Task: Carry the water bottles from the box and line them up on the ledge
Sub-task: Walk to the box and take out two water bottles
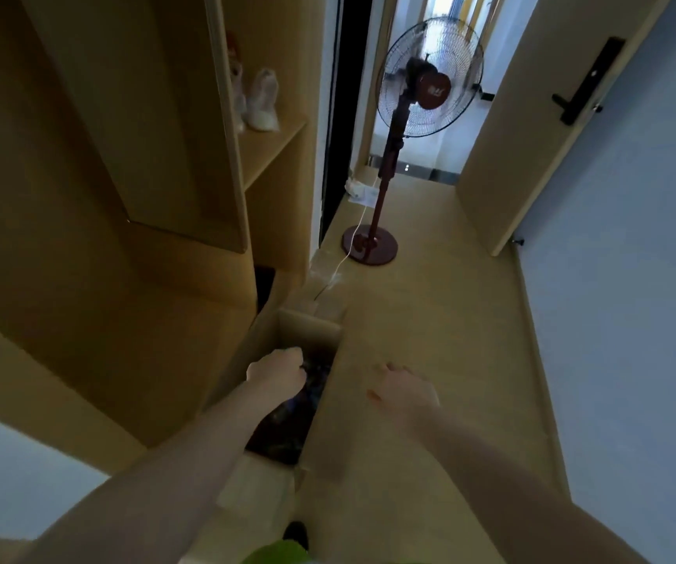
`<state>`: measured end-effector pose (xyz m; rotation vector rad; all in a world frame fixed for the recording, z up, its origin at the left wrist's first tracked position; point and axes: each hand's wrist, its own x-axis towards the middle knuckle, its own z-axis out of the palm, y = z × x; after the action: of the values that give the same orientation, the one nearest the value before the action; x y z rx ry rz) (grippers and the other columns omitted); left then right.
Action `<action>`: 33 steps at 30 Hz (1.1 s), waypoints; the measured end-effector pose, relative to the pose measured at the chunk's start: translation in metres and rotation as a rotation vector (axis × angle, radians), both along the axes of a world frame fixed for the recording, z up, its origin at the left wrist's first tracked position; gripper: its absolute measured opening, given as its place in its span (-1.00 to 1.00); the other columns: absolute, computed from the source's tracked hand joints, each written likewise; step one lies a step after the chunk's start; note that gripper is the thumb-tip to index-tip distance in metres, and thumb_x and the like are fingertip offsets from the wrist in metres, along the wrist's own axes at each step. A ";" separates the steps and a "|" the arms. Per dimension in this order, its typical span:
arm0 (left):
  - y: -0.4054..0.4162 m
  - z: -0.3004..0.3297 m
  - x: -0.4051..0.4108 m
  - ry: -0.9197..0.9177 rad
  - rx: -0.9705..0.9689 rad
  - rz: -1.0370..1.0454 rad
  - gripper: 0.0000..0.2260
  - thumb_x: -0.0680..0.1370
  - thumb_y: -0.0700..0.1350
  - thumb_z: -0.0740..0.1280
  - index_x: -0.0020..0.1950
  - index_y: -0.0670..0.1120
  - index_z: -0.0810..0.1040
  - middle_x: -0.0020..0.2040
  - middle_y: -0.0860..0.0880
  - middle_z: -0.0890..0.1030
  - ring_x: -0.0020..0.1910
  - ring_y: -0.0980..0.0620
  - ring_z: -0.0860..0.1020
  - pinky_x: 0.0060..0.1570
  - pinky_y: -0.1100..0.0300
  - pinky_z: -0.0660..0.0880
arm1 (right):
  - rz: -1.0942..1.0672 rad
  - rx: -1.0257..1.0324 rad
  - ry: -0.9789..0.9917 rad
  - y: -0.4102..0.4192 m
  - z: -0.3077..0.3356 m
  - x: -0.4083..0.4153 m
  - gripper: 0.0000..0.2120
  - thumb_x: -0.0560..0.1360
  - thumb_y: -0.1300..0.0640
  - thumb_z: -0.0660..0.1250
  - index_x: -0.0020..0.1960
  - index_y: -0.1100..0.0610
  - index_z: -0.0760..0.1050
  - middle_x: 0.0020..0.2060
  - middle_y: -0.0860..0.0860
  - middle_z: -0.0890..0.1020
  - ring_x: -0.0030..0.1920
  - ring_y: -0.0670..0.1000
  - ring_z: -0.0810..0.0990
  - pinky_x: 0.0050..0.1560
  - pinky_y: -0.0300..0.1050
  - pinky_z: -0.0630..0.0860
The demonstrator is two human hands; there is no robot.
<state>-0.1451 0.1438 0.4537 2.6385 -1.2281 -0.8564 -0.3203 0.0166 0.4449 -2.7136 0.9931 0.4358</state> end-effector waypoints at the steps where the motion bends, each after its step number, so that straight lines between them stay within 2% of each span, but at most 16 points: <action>1: -0.012 0.002 0.009 0.008 0.008 0.010 -0.73 0.66 -0.04 0.10 0.32 -0.06 0.41 0.07 -0.05 0.55 -0.10 -0.05 0.52 -0.10 0.08 0.46 | 0.009 0.002 -0.007 -0.016 0.004 0.011 -0.56 0.61 -0.09 0.15 0.42 0.09 0.29 0.27 0.05 0.45 0.30 0.13 0.45 0.11 0.05 0.47; 6: -0.063 -0.004 0.053 0.052 0.004 0.167 -0.72 0.66 -0.07 0.10 0.31 -0.13 0.41 0.14 -0.10 0.55 0.06 -0.09 0.54 0.13 -0.02 0.49 | 0.115 0.009 -0.008 -0.093 0.007 0.071 -0.59 0.61 -0.08 0.16 0.37 0.11 0.32 0.21 0.07 0.47 0.26 0.15 0.47 0.06 0.07 0.48; 13: -0.113 -0.041 0.100 0.105 0.085 0.496 -0.69 0.65 -0.05 0.11 0.36 -0.08 0.39 0.27 -0.10 0.49 0.19 -0.07 0.48 0.06 0.12 0.41 | 0.422 0.075 0.022 -0.175 -0.026 0.153 -0.61 0.61 -0.09 0.15 0.36 0.08 0.38 0.18 0.05 0.52 0.16 0.09 0.53 0.03 -0.01 0.51; 16: -0.121 -0.066 0.112 0.207 0.108 0.679 -0.72 0.62 -0.10 0.14 0.25 -0.19 0.46 0.16 -0.15 0.53 0.09 -0.09 0.52 -0.06 0.14 0.39 | 0.561 0.110 0.038 -0.210 -0.039 0.181 -0.63 0.60 -0.07 0.17 0.33 0.07 0.42 0.08 0.03 0.57 0.09 0.08 0.56 -0.03 -0.04 0.52; 19: -0.125 -0.088 0.111 0.310 0.096 0.888 -0.75 0.59 -0.16 0.18 0.07 -0.33 0.52 -0.09 -0.21 0.56 -0.17 -0.07 0.49 -0.22 0.16 0.35 | 0.644 0.152 0.091 -0.242 -0.050 0.202 -0.66 0.59 -0.08 0.18 0.28 0.05 0.42 0.08 0.01 0.57 0.11 0.09 0.55 -0.01 -0.03 0.52; 20: -0.126 -0.094 0.109 0.336 0.107 0.937 -0.78 0.59 -0.17 0.19 -0.06 -0.29 0.54 -0.21 -0.15 0.53 -0.21 -0.06 0.48 -0.25 0.17 0.35 | 0.665 0.162 0.108 -0.251 -0.053 0.209 -0.69 0.58 -0.09 0.19 0.24 0.04 0.43 0.06 0.00 0.58 0.11 0.08 0.56 0.00 -0.02 0.53; 22: -0.125 -0.107 0.102 0.396 0.131 1.018 -0.78 0.58 -0.16 0.20 -0.24 -0.16 0.51 -0.32 -0.06 0.46 -0.27 -0.04 0.49 -0.30 0.16 0.37 | 0.707 0.170 0.139 -0.265 -0.061 0.224 -0.73 0.58 -0.10 0.19 0.16 0.04 0.45 0.02 -0.03 0.58 0.08 0.06 0.57 0.01 -0.02 0.54; 25: -0.117 -0.119 0.093 0.449 0.151 1.115 -0.79 0.60 -0.13 0.20 -0.22 -0.11 0.50 -0.31 -0.04 0.45 -0.32 0.01 0.47 -0.29 0.16 0.41 | 0.782 0.187 0.203 -0.270 -0.077 0.247 -0.72 0.59 -0.10 0.19 0.16 0.06 0.46 0.02 -0.02 0.56 0.03 0.02 0.56 -0.01 -0.04 0.55; 27: -0.112 -0.122 0.089 0.465 0.143 1.160 -0.76 0.62 -0.14 0.18 -0.24 -0.11 0.47 -0.28 -0.05 0.47 -0.27 0.00 0.48 -0.23 0.14 0.44 | 0.822 0.208 0.248 -0.264 -0.090 0.261 -0.71 0.60 -0.09 0.18 0.16 0.09 0.46 -0.01 -0.02 0.55 -0.08 -0.02 0.53 -0.13 -0.10 0.51; 30: -0.101 -0.123 0.082 0.474 0.116 1.226 -0.82 0.61 -0.18 0.17 -0.16 -0.13 0.49 -0.22 -0.06 0.48 -0.22 -0.01 0.48 -0.16 0.12 0.43 | 0.875 0.217 0.308 -0.249 -0.104 0.277 -0.74 0.61 -0.05 0.18 0.15 0.10 0.45 -0.08 -0.02 0.54 -0.20 -0.05 0.45 -0.29 -0.16 0.34; 33: -0.090 -0.127 0.082 0.449 0.114 1.278 -0.81 0.61 -0.17 0.17 -0.20 -0.06 0.44 -0.24 -0.01 0.46 -0.27 0.07 0.44 -0.25 0.22 0.36 | 0.893 0.231 0.312 -0.233 -0.121 0.289 -0.81 0.62 -0.04 0.17 -0.05 0.06 0.40 -0.20 -0.04 0.48 -0.23 -0.02 0.45 -0.33 -0.14 0.30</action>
<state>-0.0632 0.0538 0.3268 2.3423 0.6130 -1.0613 -0.0312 -0.2165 0.3237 -2.7630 -0.2915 1.0550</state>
